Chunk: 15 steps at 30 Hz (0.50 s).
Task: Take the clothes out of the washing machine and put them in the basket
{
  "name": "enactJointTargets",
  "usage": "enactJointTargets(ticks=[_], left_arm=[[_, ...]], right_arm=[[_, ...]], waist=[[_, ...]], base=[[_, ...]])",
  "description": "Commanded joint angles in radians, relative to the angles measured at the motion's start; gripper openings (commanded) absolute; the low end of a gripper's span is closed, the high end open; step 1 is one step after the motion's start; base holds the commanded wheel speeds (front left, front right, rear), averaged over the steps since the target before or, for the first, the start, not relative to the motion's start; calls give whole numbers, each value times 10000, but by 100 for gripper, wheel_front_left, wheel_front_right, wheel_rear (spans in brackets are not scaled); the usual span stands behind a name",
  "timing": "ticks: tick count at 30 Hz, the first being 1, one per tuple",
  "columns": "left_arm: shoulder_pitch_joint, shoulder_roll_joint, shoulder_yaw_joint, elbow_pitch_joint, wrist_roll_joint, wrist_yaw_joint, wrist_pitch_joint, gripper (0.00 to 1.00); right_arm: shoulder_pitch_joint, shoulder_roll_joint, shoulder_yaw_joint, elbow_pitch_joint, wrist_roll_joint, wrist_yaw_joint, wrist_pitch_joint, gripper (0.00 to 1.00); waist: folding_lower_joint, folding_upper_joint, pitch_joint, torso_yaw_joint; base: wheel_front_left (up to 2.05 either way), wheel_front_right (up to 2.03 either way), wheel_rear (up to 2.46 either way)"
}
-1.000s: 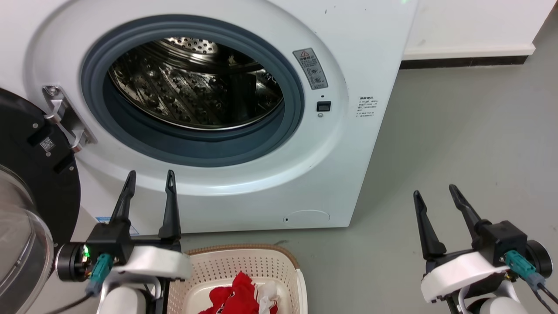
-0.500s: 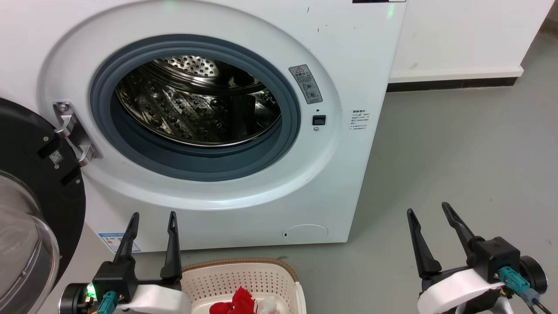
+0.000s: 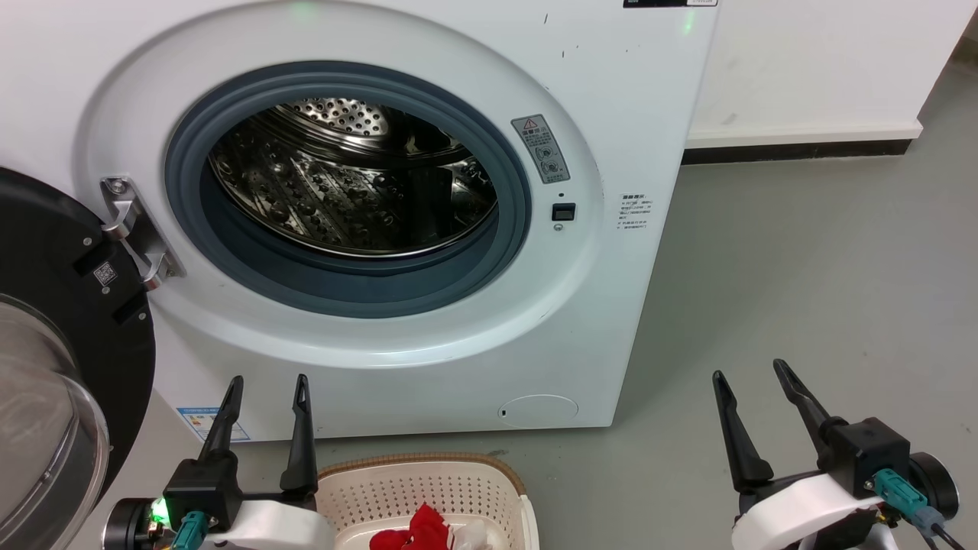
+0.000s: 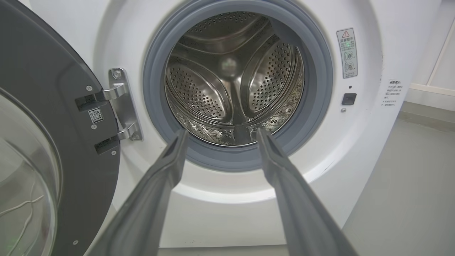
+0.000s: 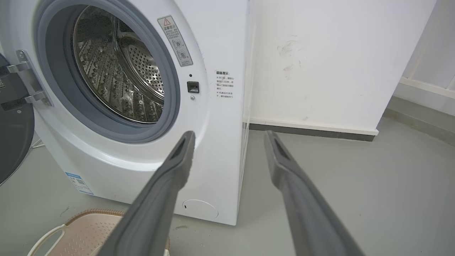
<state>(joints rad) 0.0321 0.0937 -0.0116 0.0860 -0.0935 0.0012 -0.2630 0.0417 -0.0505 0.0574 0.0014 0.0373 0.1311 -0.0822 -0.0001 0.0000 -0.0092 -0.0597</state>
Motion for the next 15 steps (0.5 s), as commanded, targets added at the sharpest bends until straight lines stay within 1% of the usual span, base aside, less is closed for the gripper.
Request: enactJointTargets(ticks=[1, 9, 10, 12, 15], left_arm=[[-71, 49, 32, 22, 27, 46, -25, 100], [-138, 82, 34, 53, 28, 10, -25, 100], [-22, 44, 21, 40, 6, -10, 0, 0], [-4, 11, 33, 171, -31, -17, 23, 0], [-190, -6, 208, 362, -624, -72, 279, 0]], right_arm=[[72, 7, 2, -3, 82, -7, -21, 100], [40, 7, 3, 77, 106, -7, -64, 100], [0, 0, 0, 69, 69, 0, -48, 0], [47, 2, 22, 171, 108, 0, -58, 0], [105, -4, 47, 111, 779, 0, -76, 0]], waist=[[1, 0, 3, -8], [1, 0, 9, 1], [1, 0, 11, -1], [1, 0, 12, 1], [1, 0, 15, 17]], base=[[0, 0, 0], [0, 0, 0], [0, 0, 0], [0, 0, 0], [0, 0, 0]])
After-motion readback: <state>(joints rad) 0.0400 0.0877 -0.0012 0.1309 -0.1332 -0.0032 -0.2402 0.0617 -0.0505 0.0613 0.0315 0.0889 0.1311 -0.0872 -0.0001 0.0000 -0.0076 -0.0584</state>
